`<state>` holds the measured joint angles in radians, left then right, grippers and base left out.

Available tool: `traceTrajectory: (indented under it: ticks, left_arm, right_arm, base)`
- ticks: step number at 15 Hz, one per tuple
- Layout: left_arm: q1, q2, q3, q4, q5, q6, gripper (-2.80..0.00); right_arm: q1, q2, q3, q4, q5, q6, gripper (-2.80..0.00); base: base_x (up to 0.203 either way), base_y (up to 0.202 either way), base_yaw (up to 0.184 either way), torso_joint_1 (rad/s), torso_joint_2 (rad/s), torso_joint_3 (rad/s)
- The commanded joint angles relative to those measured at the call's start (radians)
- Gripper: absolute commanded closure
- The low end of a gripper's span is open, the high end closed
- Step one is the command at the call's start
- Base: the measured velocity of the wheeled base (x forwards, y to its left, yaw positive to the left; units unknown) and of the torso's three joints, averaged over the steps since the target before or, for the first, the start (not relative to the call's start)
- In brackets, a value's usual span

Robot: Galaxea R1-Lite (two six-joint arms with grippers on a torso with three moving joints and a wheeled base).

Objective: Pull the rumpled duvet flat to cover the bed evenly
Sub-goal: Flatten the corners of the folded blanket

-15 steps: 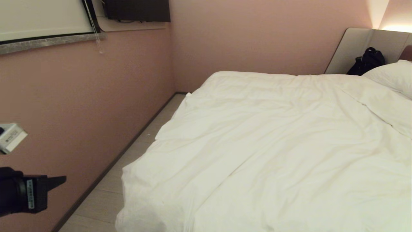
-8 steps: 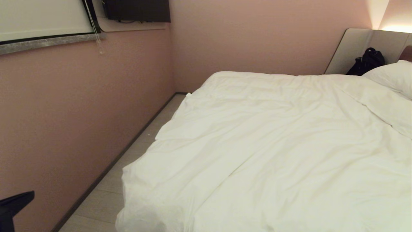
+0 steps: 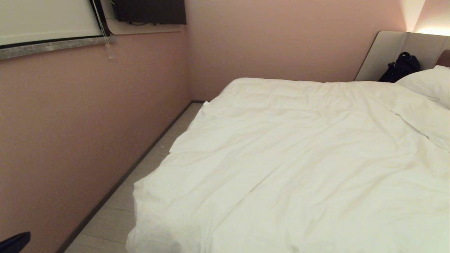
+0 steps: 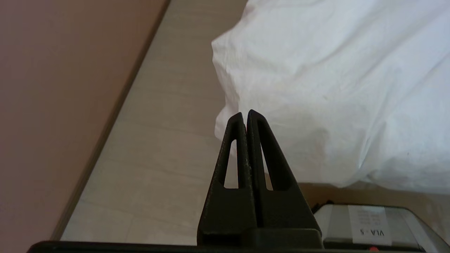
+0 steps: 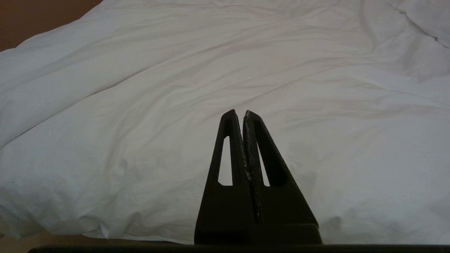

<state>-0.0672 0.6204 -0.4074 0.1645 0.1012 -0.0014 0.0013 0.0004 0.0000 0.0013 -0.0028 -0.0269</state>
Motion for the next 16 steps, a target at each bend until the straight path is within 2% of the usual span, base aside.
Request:
traceTrajectory:
  ticks: [1, 6, 9, 13, 14, 16]
  left_arm:
    - [-0.002, 0.077, -0.002, 0.001, 0.000, -0.006, 0.00]
    - [-0.006, 0.409, -0.035, -0.023, -0.024, -0.053, 0.00]
    - [-0.008, 0.644, -0.091, -0.058, -0.085, -0.065, 0.00]
    - [-0.005, 0.962, -0.241, -0.072, -0.238, -0.104, 0.00]
    - [0.003, 1.021, -0.283, -0.073, -0.295, -0.113, 0.00]
    - [0.031, 1.128, -0.394, -0.070, -0.452, -0.126, 0.00]
  right_arm:
    - [0.000, 0.000, 0.000, 0.000, 0.000, -0.001, 0.00]
    - [0.000, 0.001, 0.000, 0.000, 0.000, -0.001, 0.00]
    - [0.000, 0.001, 0.000, -0.001, 0.000, -0.001, 0.00]
    - [0.000, 0.000, 0.000, 0.000, 0.000, -0.001, 0.00]
    - [0.000, 0.000, 0.000, -0.001, 0.000, -0.001, 0.00]
    - [0.000, 0.000, 0.000, 0.000, 0.000, -0.001, 0.00]
  base:
    - [0.000, 0.000, 0.000, 0.000, 0.00, 0.000]
    - [0.000, 0.000, 0.000, 0.000, 0.00, 0.000]
    - [0.000, 0.000, 0.000, 0.000, 0.00, 0.000]
    - [0.000, 0.000, 0.000, 0.000, 0.00, 0.000]
    - [0.000, 0.000, 0.000, 0.000, 0.00, 0.000]
    - [0.000, 0.000, 0.000, 0.000, 0.00, 0.000]
